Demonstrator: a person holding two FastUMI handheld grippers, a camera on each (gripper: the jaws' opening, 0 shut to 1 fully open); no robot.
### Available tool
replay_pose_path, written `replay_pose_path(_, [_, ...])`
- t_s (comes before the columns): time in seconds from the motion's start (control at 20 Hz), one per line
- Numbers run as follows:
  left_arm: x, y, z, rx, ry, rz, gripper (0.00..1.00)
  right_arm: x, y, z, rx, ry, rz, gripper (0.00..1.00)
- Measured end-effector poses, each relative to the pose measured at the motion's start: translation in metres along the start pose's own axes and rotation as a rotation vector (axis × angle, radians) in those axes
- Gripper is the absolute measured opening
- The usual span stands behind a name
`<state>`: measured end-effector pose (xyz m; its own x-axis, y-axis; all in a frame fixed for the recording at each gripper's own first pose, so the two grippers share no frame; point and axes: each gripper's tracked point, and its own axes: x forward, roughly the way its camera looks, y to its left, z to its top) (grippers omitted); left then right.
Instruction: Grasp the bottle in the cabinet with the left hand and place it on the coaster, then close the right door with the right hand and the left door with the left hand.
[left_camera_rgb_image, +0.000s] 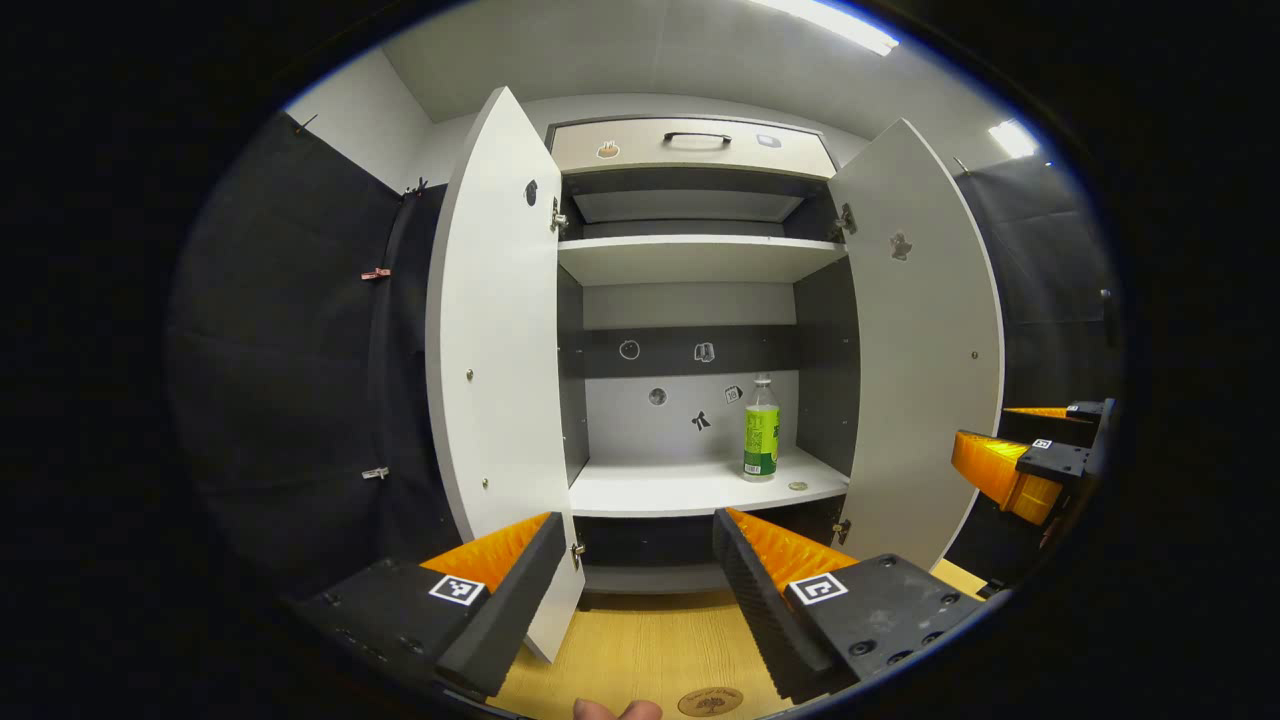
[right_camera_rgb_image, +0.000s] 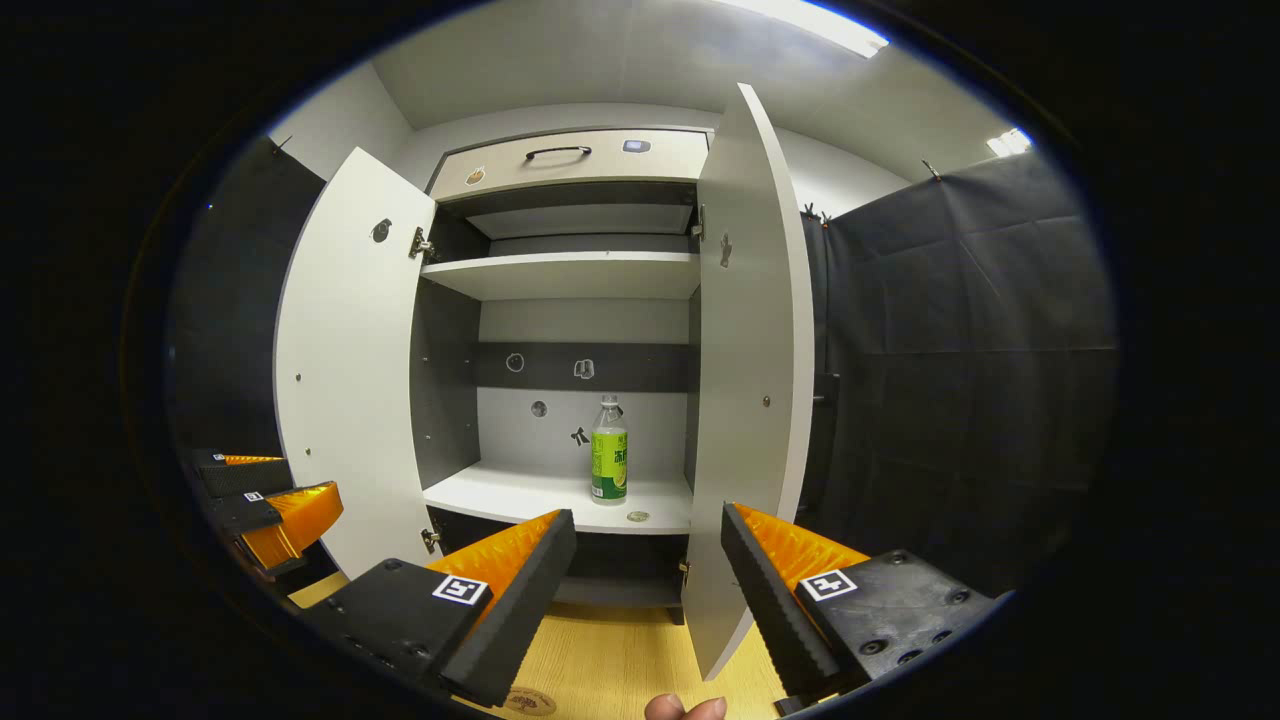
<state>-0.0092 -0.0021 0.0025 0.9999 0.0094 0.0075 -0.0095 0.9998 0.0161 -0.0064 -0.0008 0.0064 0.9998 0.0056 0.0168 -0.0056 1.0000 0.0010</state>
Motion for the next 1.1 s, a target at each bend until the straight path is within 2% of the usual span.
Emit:
replay_pose_path(0.25, [0.007, -0.009, 0.006, 0.009, -0.012, -0.016, 0.95, -0.002, -0.006, 0.000, 0.004, -0.003, -0.011, 0.94])
replay_pose_path(0.4, [0.022, -0.028, 0.007, 0.012, -0.013, -0.051, 0.95, -0.007, -0.015, 0.003, 0.007, -0.004, -0.020, 0.97])
replay_pose_path(0.45, [0.029, -0.036, 0.008, 0.008, -0.016, -0.063, 0.95, -0.009, -0.018, 0.005, 0.006, -0.006, -0.022, 0.94])
replay_pose_path(0.5, [0.037, -0.047, 0.009, 0.002, -0.017, -0.081, 0.95, -0.011, -0.024, 0.007, 0.002, -0.011, -0.027, 0.97])
replay_pose_path(0.55, [0.047, -0.057, 0.009, -0.001, -0.017, -0.098, 0.95, -0.013, -0.031, 0.011, -0.003, -0.021, -0.033, 0.94])
replay_pose_path(0.6, [0.058, -0.068, 0.010, -0.001, -0.023, -0.113, 0.94, -0.015, -0.038, 0.014, -0.004, -0.028, -0.037, 0.97])
replay_pose_path(0.85, [0.121, -0.115, 0.016, -0.002, -0.041, -0.159, 0.94, -0.024, -0.080, 0.017, 0.018, -0.030, -0.091, 0.97])
replay_pose_path(1.1, [0.198, -0.149, 0.021, 0.006, -0.046, -0.164, 0.95, -0.032, -0.123, 0.018, 0.013, -0.033, -0.160, 0.97])
